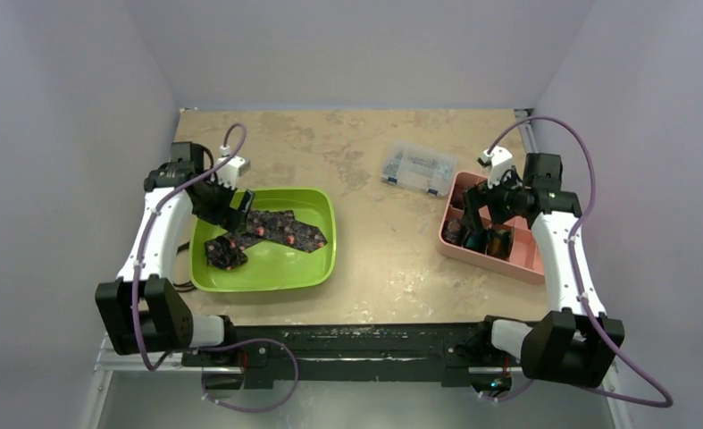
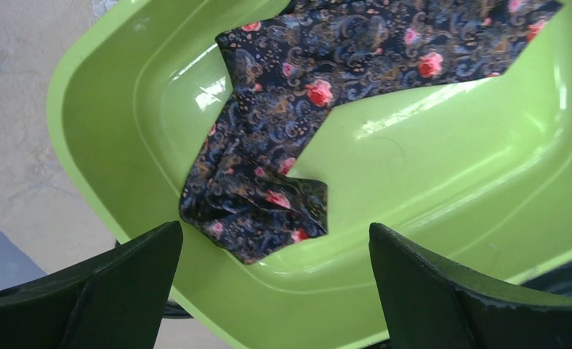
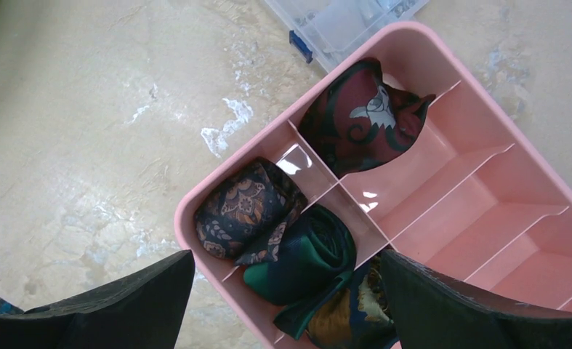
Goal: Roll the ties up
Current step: Pick up the tie from the bin.
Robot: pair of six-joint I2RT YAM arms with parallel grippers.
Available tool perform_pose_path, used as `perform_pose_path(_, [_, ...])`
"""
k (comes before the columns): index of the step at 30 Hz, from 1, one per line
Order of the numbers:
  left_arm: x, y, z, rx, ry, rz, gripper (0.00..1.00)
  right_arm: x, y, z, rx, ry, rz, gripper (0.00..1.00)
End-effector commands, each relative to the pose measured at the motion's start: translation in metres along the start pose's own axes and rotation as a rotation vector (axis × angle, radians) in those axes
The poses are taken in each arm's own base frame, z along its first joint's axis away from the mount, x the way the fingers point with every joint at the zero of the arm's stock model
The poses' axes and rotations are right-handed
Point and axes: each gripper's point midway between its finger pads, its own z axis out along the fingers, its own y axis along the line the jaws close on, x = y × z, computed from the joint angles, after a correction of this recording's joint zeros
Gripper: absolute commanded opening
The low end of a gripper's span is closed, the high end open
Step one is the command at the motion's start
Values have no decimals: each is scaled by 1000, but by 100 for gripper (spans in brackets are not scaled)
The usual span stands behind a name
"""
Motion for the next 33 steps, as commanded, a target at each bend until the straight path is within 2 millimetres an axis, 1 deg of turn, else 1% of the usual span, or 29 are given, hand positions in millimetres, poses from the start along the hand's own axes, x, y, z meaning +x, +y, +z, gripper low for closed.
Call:
perform_pose_path(1, [-20, 28, 18, -59, 12, 164, 100, -22, 1, -9, -17, -46, -37, 99])
perform_pose_path(4, [-30, 34, 34, -31, 44, 246, 100, -21, 2, -10, -23, -41, -33, 99])
perform_pose_path(6, [-36, 35, 47, -13, 57, 294, 100, -20, 2, -10, -23, -37, -29, 99])
perform_pose_path(8, [-38, 33, 64, -14, 100, 369, 100, -19, 3, -12, -20, -30, -28, 99])
perform_pose_path(11, [-39, 19, 86, 21, 140, 478, 100, -16, 3, -13, -11, -20, -34, 99])
perform_pose_path(14, [-37, 6, 106, 68, 170, 537, 100, -14, 2, -16, 1, -10, -35, 99])
perform_pose_path(17, [-33, 2, 124, 99, 208, 584, 100, -14, -1, -19, 20, -3, -39, 99])
perform_pose_path(19, [-30, -2, 133, 123, 232, 623, 100, -15, -3, -20, 27, 0, -42, 99])
perform_pose_path(22, [-21, -7, 146, 149, 267, 677, 100, -16, -6, -22, 41, 4, -46, 99])
perform_pose_path(24, [-18, -9, 152, 146, 269, 702, 97, -17, -7, -23, 50, 7, -50, 99])
perform_pose_path(25, [-18, -11, 154, 150, 263, 715, 94, -17, -8, -23, 53, 10, -52, 99])
perform_pose_path(26, [-18, -13, 155, 155, 257, 732, 88, -17, -9, -23, 55, 14, -54, 99])
perform_pose_path(29, [-16, -12, 164, 123, 267, 776, 66, -18, -11, -23, 62, 15, -55, 99])
perform_pose_path(30, [-15, -12, 167, 118, 268, 787, 57, -19, -12, -23, 63, 14, -56, 99])
perform_pose_path(32, [-15, -14, 170, 130, 268, 797, 33, -19, -14, -21, 65, 16, -54, 99])
perform_pose_path(33, [-16, -16, 169, 137, 265, 792, 22, -19, -14, -21, 66, 19, -51, 99])
